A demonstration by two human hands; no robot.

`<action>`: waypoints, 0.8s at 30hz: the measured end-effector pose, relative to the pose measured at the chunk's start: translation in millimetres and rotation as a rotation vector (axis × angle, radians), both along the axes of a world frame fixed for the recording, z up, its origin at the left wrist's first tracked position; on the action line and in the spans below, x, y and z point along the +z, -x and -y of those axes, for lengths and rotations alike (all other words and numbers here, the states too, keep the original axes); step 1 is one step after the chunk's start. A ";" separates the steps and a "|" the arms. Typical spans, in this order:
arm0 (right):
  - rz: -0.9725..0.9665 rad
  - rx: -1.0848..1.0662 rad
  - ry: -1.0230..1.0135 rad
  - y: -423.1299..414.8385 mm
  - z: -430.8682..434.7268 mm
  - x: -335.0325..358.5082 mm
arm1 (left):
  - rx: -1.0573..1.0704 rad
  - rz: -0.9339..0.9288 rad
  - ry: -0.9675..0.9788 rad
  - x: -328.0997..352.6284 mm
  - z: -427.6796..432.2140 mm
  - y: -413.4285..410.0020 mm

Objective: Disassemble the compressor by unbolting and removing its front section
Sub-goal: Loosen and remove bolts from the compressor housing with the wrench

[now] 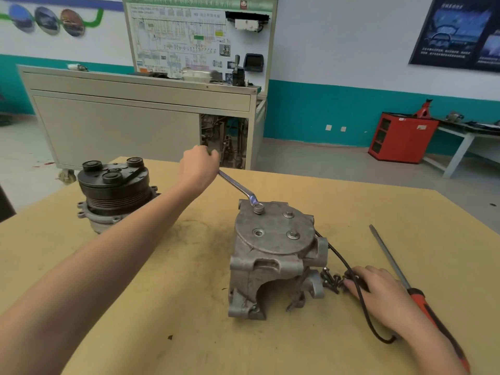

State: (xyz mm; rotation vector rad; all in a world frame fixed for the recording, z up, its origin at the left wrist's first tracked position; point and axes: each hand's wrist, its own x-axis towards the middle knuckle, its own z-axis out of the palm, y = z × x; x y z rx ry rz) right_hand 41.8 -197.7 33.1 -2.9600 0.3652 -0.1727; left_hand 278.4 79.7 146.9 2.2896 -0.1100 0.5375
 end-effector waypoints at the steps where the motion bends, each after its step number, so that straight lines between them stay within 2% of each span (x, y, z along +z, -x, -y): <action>1: -0.002 0.001 -0.002 -0.1 0.2 0.2 | -0.006 0.015 0.014 -1.7 -6.3 2.6; 16: -0.043 0.001 0.012 -0.3 -3.5 3.8 | 0.022 0.335 0.102 -24.0 -70.7 63.7; 21: -0.052 -0.011 -0.002 -0.5 -5.0 5.3 | 0.006 0.428 -0.015 -24.8 -87.6 93.3; 24: -0.053 -0.012 0.005 -0.4 -4.6 4.9 | -0.021 0.649 -0.199 -25.4 -96.8 119.4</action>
